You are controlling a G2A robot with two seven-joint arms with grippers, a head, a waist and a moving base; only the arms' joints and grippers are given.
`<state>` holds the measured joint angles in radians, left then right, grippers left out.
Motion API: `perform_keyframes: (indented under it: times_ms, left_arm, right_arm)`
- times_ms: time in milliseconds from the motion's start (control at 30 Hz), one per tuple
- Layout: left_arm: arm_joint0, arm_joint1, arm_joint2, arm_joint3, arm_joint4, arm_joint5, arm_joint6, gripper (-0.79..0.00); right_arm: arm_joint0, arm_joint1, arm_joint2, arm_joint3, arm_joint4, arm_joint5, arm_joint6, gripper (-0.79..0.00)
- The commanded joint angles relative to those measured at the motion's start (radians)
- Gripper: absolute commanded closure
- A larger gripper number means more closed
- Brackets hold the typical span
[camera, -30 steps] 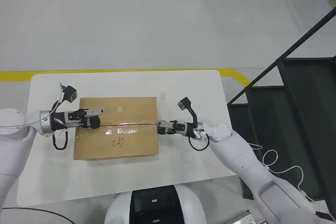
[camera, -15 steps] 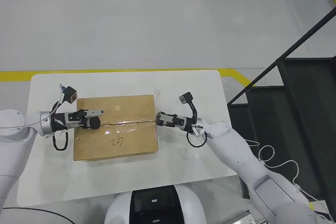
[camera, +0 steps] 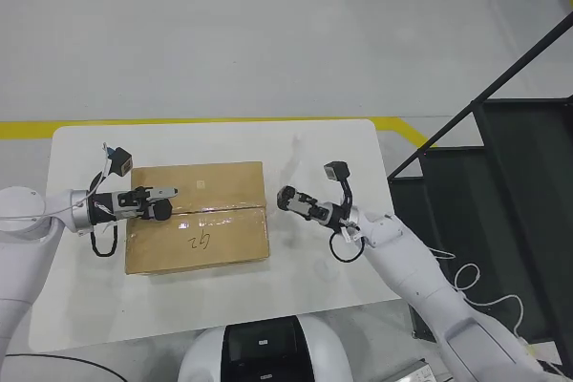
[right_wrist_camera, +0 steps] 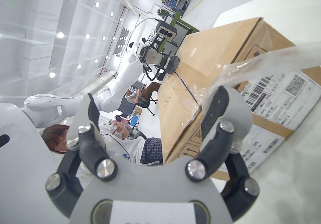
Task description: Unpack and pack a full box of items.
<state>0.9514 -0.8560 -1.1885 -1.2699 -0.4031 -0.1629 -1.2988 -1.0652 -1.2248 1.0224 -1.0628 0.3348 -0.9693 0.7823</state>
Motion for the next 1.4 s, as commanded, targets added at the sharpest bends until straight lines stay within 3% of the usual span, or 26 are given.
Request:
perform_keyframes:
  times_ms: [0,333,433,533,800,967,1100,1367]
  left_arm:
    - [0.000,0.000,0.000,0.001,0.000,0.000,0.000,-0.785]
    - [-0.001,-0.002,-0.001,0.010,-0.001,-0.004,-0.003,-0.785]
    - [-0.003,-0.003,0.001,0.013,0.001,-0.006,-0.005,-0.785]
    - [-0.006,-0.004,0.003,0.017,0.003,-0.005,-0.006,-0.785]
    - [-0.012,-0.006,0.009,0.022,0.009,-0.008,-0.007,-0.785]
    - [-0.008,-0.003,-0.002,0.018,0.019,-0.007,-0.001,-0.785]
    - [0.004,0.000,-0.014,0.008,0.019,-0.005,0.002,-0.785]
    - [0.012,0.001,-0.017,-0.015,0.036,0.005,0.011,-0.785]
  right_arm:
    - [-0.032,0.010,0.031,-0.054,-0.055,0.020,-0.032,-0.785]
    - [-0.253,0.055,0.195,-0.347,-0.325,0.229,-0.223,-0.785]
    - [-0.301,0.063,0.218,-0.374,-0.303,0.287,-0.211,-0.785]
    - [-0.298,0.066,0.204,-0.361,-0.215,0.334,-0.124,-0.785]
    - [-0.121,0.027,0.065,-0.098,0.092,0.291,0.080,-0.785]
    - [-0.007,-0.016,-0.025,0.103,0.247,0.333,0.153,-0.785]
    - [0.052,-0.046,-0.076,0.209,0.304,0.361,0.197,-0.785]
    - [0.140,-0.113,-0.142,0.355,0.447,0.260,0.304,-0.785]
